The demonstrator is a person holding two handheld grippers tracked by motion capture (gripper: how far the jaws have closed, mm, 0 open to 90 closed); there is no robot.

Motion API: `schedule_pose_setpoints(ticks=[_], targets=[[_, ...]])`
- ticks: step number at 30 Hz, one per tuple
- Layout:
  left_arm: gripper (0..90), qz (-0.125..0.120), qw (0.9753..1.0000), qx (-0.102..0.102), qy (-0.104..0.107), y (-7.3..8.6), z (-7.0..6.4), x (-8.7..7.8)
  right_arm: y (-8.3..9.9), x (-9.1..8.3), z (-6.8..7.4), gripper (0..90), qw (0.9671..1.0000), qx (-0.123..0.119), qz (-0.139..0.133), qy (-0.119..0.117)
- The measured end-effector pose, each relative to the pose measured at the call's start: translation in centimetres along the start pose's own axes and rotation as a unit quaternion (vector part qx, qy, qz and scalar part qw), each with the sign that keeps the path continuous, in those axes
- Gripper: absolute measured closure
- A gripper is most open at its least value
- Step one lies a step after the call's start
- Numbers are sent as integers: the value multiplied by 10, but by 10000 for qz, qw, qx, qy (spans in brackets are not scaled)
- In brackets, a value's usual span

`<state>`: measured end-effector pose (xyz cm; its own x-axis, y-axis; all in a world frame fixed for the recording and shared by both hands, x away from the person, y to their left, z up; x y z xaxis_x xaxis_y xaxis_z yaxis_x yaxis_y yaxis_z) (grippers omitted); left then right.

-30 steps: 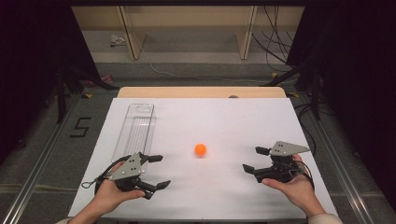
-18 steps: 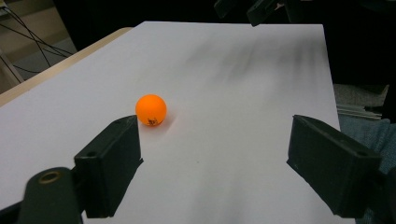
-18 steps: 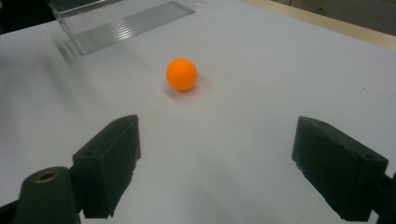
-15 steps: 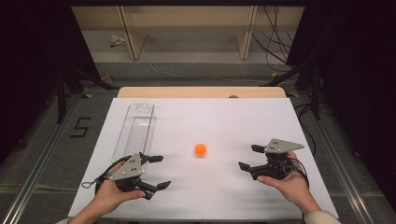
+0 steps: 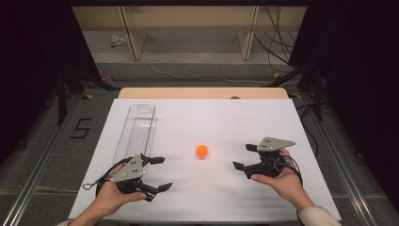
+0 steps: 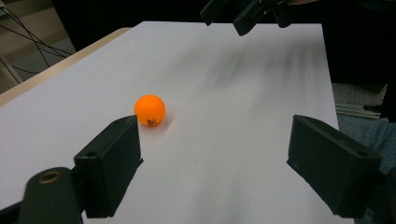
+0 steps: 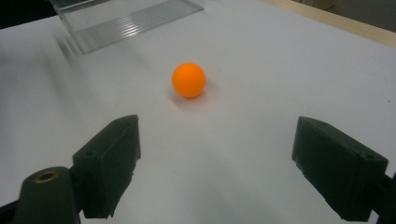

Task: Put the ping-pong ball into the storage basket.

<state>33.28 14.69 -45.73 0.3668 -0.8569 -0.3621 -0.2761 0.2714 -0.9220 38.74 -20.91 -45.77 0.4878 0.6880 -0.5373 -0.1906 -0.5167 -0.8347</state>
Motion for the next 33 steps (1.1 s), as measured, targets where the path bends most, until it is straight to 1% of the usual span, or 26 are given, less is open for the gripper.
schedule_pose_setpoints(ticks=[10,33], targets=[[168,10,10000,16,11,0,0,0,-5,11,0,163,10000,-36,20,-70],[168,11,10000,19,17,0,0,0,-14,31,-2,163,9998,-77,57,-176]])
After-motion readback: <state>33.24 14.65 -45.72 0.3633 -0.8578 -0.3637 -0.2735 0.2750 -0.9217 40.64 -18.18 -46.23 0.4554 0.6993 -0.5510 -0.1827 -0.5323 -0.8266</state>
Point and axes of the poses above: each handheld gripper's, and its own axes: x roughly forward along the jaws, y roughly out of its underside, z roughly to its left, the point moved 4 cm from there along x, roughly forward along the jaws, and after that the axes turned 12 degrees about -x, right-handed, at the moved point
